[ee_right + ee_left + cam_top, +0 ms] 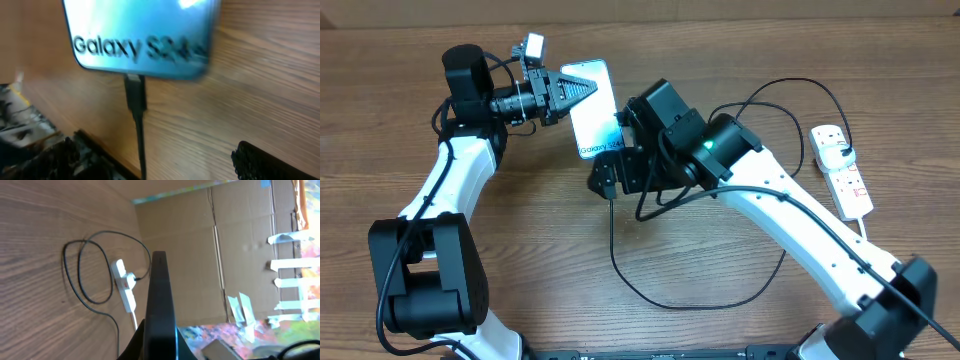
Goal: Plug charger to phone and switch on socket
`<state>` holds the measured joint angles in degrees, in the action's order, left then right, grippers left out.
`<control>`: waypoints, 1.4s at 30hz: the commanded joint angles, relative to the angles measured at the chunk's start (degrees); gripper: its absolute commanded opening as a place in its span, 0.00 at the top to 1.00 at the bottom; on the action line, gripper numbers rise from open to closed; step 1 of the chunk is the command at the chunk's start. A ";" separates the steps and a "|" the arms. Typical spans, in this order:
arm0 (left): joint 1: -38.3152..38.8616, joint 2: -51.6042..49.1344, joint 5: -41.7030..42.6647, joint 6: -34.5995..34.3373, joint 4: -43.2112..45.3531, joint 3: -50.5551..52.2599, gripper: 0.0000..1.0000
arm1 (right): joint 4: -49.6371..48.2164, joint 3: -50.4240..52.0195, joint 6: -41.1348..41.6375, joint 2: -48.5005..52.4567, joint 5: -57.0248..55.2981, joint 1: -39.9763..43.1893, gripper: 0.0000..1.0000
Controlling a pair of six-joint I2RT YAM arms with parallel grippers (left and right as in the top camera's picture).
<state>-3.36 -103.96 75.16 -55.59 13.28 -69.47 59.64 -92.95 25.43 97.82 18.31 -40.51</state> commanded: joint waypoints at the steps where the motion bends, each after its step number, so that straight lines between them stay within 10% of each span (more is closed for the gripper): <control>1: 0.48 0.20 -1.29 1.42 0.26 -0.76 0.96 | 1.64 -2.43 1.36 -6.23 -14.51 -3.98 0.00; 7: 0.48 0.20 -1.11 1.14 0.24 -0.76 0.96 | -2.82 0.02 3.32 -3.98 -33.44 -13.29 0.00; 13: 0.48 0.20 1.29 1.16 0.24 -0.76 0.96 | -6.99 0.02 5.88 -2.54 -35.01 -13.31 0.44; 25: 0.48 0.20 1.38 -0.11 0.24 -0.76 0.96 | -7.67 2.60 6.12 1.33 -34.99 -13.31 0.45; 42: 0.48 0.20 2.47 0.37 0.24 -0.76 0.96 | -13.09 2.58 6.08 1.33 -35.21 -12.55 0.96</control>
<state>-3.42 -103.96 74.94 -55.31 13.30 -69.49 48.71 -90.30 31.55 99.70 -15.99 -53.63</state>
